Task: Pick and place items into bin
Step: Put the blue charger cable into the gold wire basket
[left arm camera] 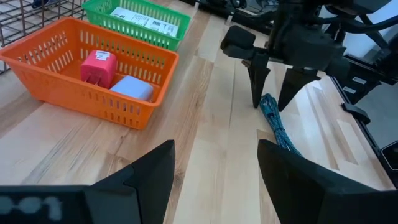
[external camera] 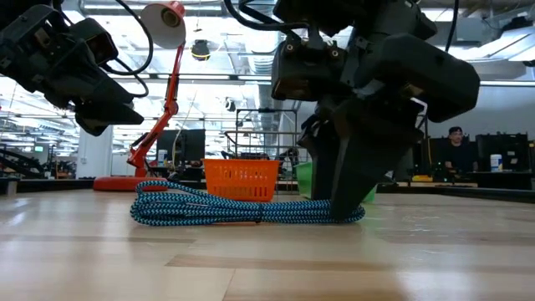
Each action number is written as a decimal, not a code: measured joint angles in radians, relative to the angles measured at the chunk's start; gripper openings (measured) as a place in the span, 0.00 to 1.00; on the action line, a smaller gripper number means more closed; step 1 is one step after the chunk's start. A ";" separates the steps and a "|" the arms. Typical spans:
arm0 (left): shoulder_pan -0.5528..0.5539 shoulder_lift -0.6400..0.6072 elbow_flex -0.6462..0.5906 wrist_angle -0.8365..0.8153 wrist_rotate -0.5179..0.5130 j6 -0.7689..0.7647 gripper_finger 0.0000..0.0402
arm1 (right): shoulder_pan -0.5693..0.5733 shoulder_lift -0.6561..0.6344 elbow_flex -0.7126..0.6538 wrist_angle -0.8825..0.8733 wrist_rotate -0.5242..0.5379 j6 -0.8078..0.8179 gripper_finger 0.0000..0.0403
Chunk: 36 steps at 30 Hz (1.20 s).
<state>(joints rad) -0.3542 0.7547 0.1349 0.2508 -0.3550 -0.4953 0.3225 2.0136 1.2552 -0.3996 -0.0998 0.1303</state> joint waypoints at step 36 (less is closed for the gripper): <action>0.000 0.000 0.000 0.001 0.000 -0.003 0.54 | -0.040 -0.004 0.463 -0.682 0.468 -0.201 0.02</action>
<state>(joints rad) -0.3538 0.7547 0.1345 0.2517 -0.3550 -0.4988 0.2823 2.0098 1.7186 -1.0816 0.3685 -0.0706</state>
